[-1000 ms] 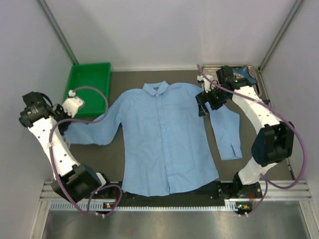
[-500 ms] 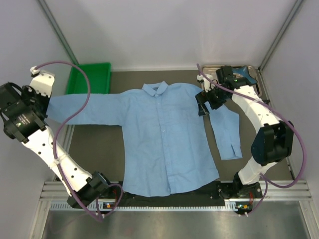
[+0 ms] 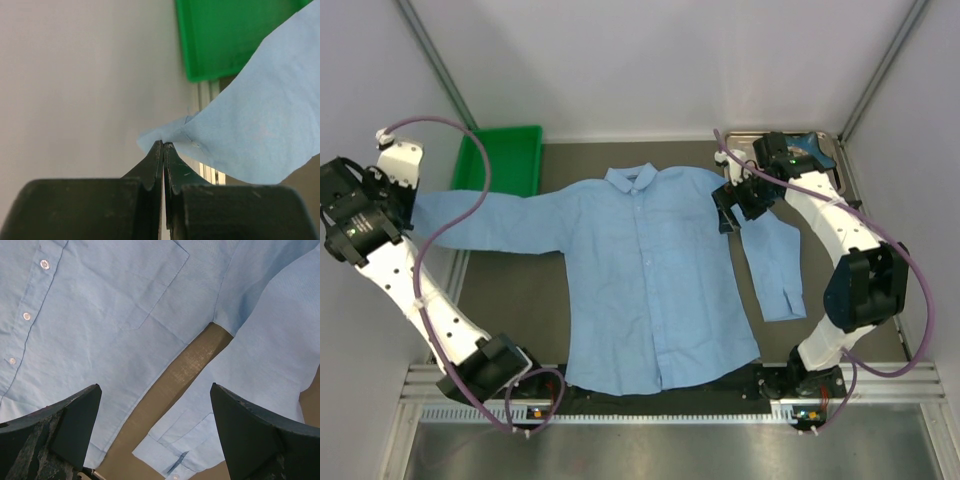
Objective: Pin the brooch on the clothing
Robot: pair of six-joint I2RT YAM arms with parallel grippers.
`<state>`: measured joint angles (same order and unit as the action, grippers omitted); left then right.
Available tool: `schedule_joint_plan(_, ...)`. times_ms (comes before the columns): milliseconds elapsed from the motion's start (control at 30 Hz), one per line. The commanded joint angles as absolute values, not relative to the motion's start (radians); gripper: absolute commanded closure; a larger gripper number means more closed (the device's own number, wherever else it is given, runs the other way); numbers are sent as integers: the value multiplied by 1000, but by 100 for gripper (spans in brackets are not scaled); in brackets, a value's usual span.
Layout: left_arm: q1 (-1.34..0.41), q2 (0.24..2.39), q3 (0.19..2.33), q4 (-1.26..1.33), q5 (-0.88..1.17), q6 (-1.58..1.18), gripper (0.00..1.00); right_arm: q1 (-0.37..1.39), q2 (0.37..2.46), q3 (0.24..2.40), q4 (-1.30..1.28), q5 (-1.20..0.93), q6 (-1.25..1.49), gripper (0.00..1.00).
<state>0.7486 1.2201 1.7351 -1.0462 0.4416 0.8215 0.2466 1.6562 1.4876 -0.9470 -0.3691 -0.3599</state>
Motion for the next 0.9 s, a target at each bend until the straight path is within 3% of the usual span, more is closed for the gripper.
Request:
schedule_joint_plan(0,778,1258,1575,-1003,194,897,100,244,1634,1500,-939,-371,-376,7)
schedule_joint_plan(267,781,1261,1186,-824,9,1028,100,244,1632,1513,-948,-367,-374,7)
schedule_joint_plan(700,781,1423,1080,-779,-147,1071,100,242,1634,1520,-963,-345,-380,7)
schedule_joint_plan(800,781,1414,1101,-794,-112,1059,82,244,1632,1519,-968,-327,-390,6)
schedule_joint_plan(833,779,1405,1115,-813,-79,1057,62,241,1629,1519,-977,-325,-394,5)
schedule_joint_plan(867,772,1390,1149,-836,-45,1052,53,235,1626,1519,-985,-325,-400,5)
